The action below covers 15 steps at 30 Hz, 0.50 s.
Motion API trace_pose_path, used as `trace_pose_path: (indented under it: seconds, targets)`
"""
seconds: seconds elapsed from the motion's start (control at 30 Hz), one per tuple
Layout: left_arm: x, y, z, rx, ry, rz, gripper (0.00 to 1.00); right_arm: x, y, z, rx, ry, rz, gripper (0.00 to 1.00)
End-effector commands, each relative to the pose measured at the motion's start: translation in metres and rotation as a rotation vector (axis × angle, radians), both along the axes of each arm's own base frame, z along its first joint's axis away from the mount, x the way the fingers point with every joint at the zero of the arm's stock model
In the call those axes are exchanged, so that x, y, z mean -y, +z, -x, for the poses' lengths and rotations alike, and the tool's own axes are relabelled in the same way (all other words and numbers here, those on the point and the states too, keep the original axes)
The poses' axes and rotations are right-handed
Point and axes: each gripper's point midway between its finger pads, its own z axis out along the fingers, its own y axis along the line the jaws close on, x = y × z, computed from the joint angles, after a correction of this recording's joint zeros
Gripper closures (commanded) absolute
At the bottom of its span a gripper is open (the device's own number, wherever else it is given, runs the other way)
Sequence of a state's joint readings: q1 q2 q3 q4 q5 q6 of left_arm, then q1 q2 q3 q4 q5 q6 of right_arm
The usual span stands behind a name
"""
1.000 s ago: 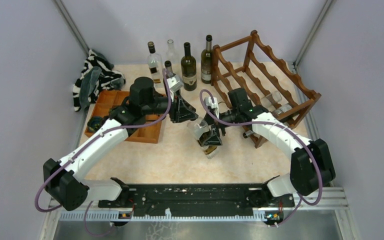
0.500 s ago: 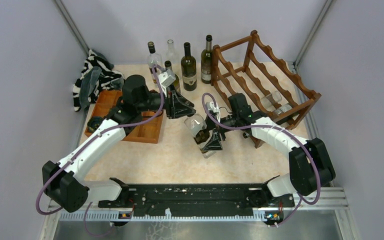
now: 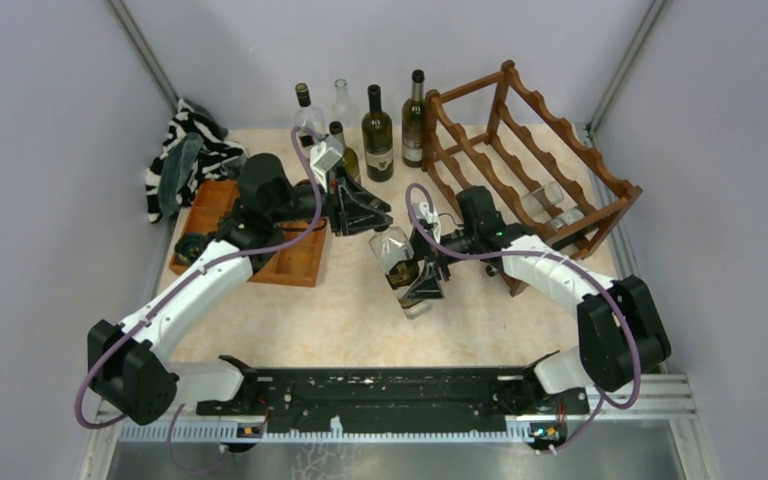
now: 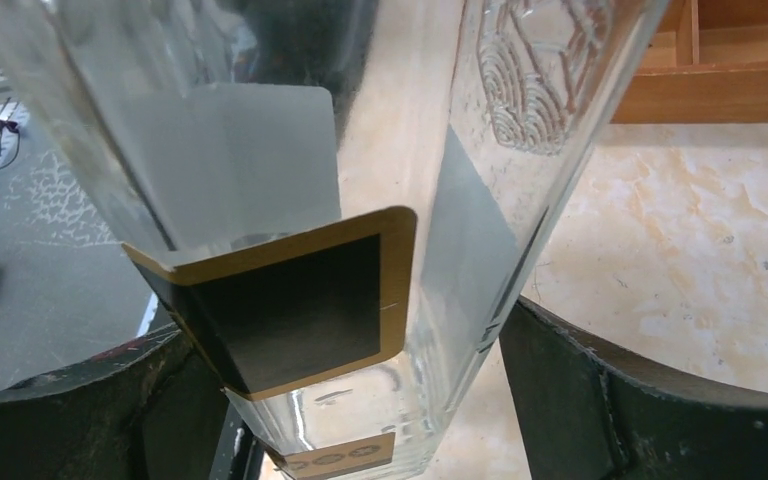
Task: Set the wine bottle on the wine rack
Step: Pick up the wine bottle from the center of the board.
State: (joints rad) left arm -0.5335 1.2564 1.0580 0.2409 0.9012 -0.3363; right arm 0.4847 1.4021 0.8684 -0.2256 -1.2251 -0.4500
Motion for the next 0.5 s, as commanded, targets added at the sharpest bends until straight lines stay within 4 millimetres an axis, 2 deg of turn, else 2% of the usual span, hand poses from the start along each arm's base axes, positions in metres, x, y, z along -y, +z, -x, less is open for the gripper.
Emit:
trace_pose_path:
  seconds: [0.0, 0.13, 0.27, 0.4, 0.47]
  targets:
    - [-0.006, 0.042, 0.009, 0.116, -0.024, 0.108, 1.00, -0.006, 0.013, 0.006, 0.045, 0.045, -0.052, 0.12]
    - [-0.007, 0.039, 0.006, 0.108, -0.013, 0.107, 1.00, -0.006, 0.017, 0.008, 0.041, 0.058, -0.062, 0.27]
    - [-0.009, 0.032, 0.000, 0.094, 0.004, 0.100, 1.00, -0.006, 0.021, 0.008, 0.048, 0.067, -0.068, 0.66]
    - [-0.012, 0.022, -0.004, 0.069, 0.020, 0.087, 1.00, -0.005, 0.021, 0.006, 0.065, 0.060, -0.052, 0.91]
    - [-0.013, 0.015, -0.007, 0.052, 0.032, 0.078, 1.00, -0.004, 0.021, 0.004, 0.072, 0.046, -0.033, 0.99]
